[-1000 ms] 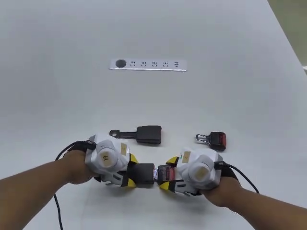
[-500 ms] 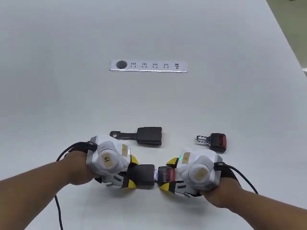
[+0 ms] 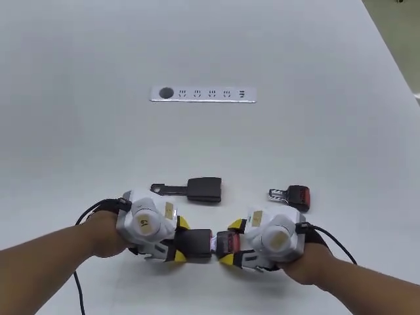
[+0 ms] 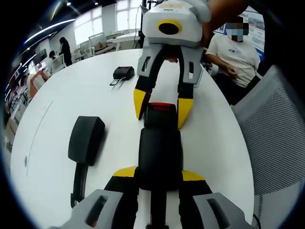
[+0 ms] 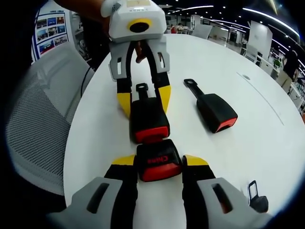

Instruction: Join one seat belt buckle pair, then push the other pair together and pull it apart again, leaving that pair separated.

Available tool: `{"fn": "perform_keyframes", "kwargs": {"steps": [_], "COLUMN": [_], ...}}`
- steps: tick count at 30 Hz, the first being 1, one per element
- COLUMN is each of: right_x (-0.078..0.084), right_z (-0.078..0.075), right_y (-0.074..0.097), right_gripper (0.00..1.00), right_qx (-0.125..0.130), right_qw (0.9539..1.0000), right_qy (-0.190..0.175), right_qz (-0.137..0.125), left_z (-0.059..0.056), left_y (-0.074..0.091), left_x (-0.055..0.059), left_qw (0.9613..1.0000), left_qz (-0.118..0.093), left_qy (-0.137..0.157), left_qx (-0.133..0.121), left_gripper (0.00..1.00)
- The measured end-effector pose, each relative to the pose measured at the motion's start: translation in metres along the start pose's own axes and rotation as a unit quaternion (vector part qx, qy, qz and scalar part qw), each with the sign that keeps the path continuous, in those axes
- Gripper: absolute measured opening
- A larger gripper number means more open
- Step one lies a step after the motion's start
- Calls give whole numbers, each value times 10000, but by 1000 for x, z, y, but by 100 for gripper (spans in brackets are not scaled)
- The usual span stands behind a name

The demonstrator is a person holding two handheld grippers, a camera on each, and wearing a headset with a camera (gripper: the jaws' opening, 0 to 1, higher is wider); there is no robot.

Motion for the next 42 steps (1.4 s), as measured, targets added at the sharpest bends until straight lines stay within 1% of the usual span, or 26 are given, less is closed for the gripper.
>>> {"fn": "perform_keyframes", "kwargs": {"steps": [7, 8, 12, 16, 19, 31, 36, 42], "right_x": [4, 5, 6, 8, 8, 9, 11, 11], "right_z": [0, 0, -1, 0, -1, 0, -1, 0], "right_y": [-1, -1, 1, 1, 2, 5, 5, 6], "right_gripper": [34, 34, 33, 33, 32, 32, 32, 32], "right_qx": [-68, -71, -135, -190, -246, -332, -341, -327], "right_qw": [9997, 9995, 9989, 9979, 9972, 9954, 9951, 9948], "right_qy": [69, 132, 195, 310, 313, 274, 211, 155], "right_qz": [-204, -261, -406, -535, -637, -859, -905, -948], "left_z": [0, 1, 3, 1, 2, 2, 4, 4], "left_y": [1, 1, 1, 1, 2, 0, 0, 1], "left_x": [1, 1, 4, 4, 6, 4, 7, 6], "left_qw": [9999, 9999, 9997, 9995, 9994, 9990, 9990, 9989], "left_qz": [-58, -70, -101, -117, -166, -206, -259, -261], "left_qy": [-43, -66, -127, -218, -214, -284, -255, -244], "left_qx": [79, 108, 178, 184, 212, 269, 257, 290], "left_gripper": [32, 32, 32, 32, 32, 31, 31, 31]}}
Point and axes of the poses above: the centre of the closed fingertips' face, and the gripper's own axes: y roughly backward along the fingers, z roughly to its left, x roughly out of its underside, the point moved 7 cm from there along y, roughly backward along the fingers
